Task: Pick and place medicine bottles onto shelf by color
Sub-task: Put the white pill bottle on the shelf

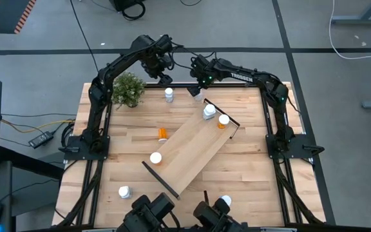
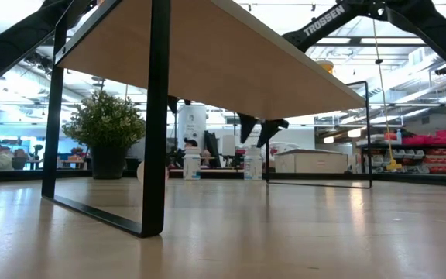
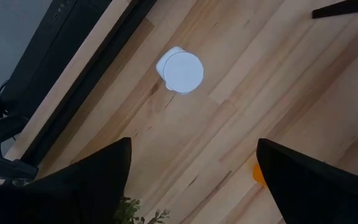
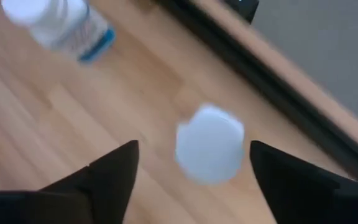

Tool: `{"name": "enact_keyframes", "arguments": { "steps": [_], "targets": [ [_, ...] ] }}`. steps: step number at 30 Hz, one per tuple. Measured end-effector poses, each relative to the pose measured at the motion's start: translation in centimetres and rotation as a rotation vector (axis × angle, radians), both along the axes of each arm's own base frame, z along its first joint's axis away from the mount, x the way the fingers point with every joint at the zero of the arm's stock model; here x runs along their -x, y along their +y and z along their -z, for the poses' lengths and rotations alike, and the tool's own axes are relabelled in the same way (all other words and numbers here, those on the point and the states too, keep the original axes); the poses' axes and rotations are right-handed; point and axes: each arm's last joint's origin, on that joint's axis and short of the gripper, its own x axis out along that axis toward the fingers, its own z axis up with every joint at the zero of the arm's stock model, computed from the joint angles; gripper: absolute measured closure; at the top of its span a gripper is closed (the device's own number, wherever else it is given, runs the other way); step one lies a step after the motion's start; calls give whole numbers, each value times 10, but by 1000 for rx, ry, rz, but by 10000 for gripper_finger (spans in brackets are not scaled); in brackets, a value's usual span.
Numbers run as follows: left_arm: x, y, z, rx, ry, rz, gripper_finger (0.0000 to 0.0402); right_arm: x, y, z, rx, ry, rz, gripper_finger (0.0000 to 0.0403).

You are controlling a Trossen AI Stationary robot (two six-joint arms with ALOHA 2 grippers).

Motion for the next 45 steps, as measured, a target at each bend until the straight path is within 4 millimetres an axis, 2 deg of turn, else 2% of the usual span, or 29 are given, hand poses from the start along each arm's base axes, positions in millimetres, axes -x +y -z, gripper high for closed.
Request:
{"name": "enact_keyframes", "arguments": {
  "steps": [5,9,17,28,33,42,45],
  "targets": [
    [0,0,0,0,0,0,49,-5,2,-1,46,2,53,58],
    [0,0,0,1,0,-1,49,-4,2,2,52,7,76,65],
    [0,0,0,3,2,-2,49,3,6,27,-5,51,110,77],
    [3,-3,1,26,31,16,49,-1,8,36,-5,5,161,79],
    [3,-3,1,29,33,16,49,-1,8,36,5,7,167,112],
    [3,-3,1,28,33,16,49,0,8,36,29,25,159,224],
    [3,-3,1,29,33,15,49,1,8,36,32,43,133,227]
  ]
}}
